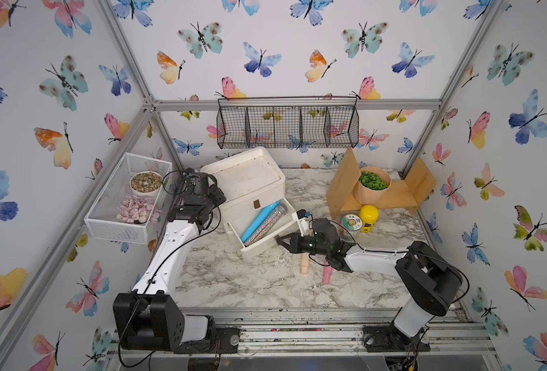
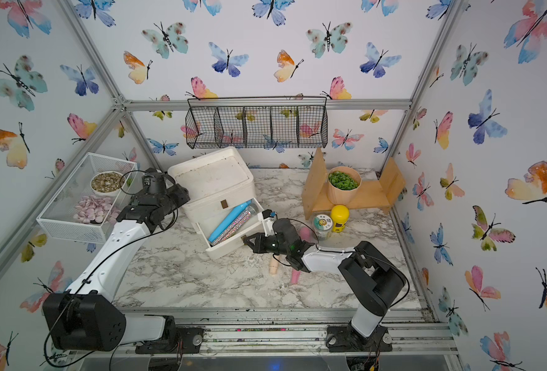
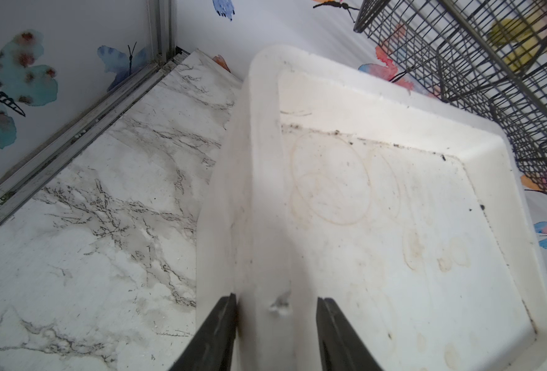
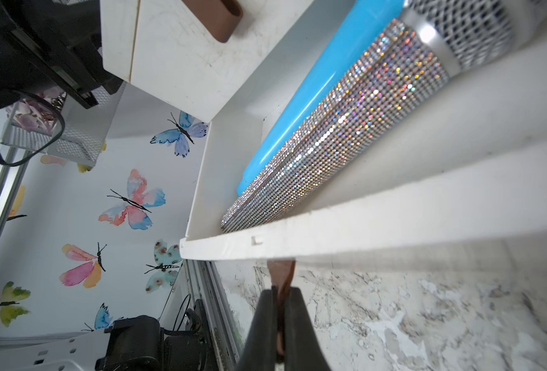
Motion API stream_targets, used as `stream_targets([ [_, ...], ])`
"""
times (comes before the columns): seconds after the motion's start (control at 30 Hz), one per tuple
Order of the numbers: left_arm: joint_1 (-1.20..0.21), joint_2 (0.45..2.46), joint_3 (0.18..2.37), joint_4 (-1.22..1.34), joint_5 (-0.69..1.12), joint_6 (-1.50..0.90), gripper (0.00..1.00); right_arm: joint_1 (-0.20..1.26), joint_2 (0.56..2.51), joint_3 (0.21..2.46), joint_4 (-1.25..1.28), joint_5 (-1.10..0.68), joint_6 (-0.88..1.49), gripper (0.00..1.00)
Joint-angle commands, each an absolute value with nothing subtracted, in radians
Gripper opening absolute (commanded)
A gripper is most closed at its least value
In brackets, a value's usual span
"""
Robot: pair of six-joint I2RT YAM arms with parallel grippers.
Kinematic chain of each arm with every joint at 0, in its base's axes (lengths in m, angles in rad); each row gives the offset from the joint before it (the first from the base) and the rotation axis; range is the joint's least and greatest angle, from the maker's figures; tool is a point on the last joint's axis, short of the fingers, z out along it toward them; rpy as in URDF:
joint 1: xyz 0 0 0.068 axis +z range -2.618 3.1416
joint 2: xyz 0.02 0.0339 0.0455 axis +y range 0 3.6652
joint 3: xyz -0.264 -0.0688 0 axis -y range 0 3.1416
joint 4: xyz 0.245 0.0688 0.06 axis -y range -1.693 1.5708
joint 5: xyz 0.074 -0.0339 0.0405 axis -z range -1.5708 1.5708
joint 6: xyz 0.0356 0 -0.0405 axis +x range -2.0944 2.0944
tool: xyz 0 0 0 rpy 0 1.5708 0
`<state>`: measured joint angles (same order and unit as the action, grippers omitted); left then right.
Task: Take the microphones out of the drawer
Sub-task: Open the drawer in the storage box, then pick up the microphone from the drawer.
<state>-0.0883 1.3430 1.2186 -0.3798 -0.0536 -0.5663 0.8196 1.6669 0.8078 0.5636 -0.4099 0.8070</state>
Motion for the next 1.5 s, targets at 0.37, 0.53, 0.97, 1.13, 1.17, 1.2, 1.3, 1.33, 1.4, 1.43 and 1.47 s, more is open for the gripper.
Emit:
stream_targets([
  [0.37,-0.120,1.367,1.221,-0.313,0.037,-0.560,0.49,0.834,1.611,0.809,0.469,-0.399,0.746,0.23],
  [0.53,-0.120,1.352,1.239,-0.331,0.017,-0.510,0.51,0.835,1.589,0.822,0.433,-0.360,0.725,0.37],
  [0.97,-0.115,1.287,1.278,-0.385,-0.062,-0.338,0.69,0.835,1.405,0.804,0.194,-0.121,0.602,0.98],
  [1.13,-0.118,1.235,1.254,-0.387,0.087,-0.327,0.67,0.834,1.324,0.822,0.092,-0.007,0.569,0.98],
  [1.17,-0.120,1.220,1.240,-0.376,0.124,-0.328,0.67,0.834,1.311,0.828,0.078,0.005,0.562,0.98],
  [1.2,-0.123,1.199,1.222,-0.363,0.158,-0.328,0.66,0.834,1.297,0.835,0.063,0.016,0.557,0.98],
  [1.3,-0.154,1.155,1.188,-0.354,0.211,-0.305,0.66,0.834,1.265,0.865,0.030,0.020,0.535,0.98],
  [1.33,-0.174,1.144,1.181,-0.357,0.212,-0.286,0.66,0.835,1.258,0.885,0.007,0.022,0.528,0.98],
  [1.4,-0.213,1.132,1.168,-0.367,0.213,-0.257,0.66,0.834,1.255,0.923,-0.035,0.023,0.519,0.98],
  [1.43,-0.231,1.131,1.164,-0.373,0.221,-0.241,0.66,0.834,1.255,0.942,-0.062,0.027,0.515,0.98],
  [1.47,-0.245,1.135,1.161,-0.380,0.228,-0.229,0.66,0.834,1.255,0.958,-0.076,0.025,0.511,0.98],
])
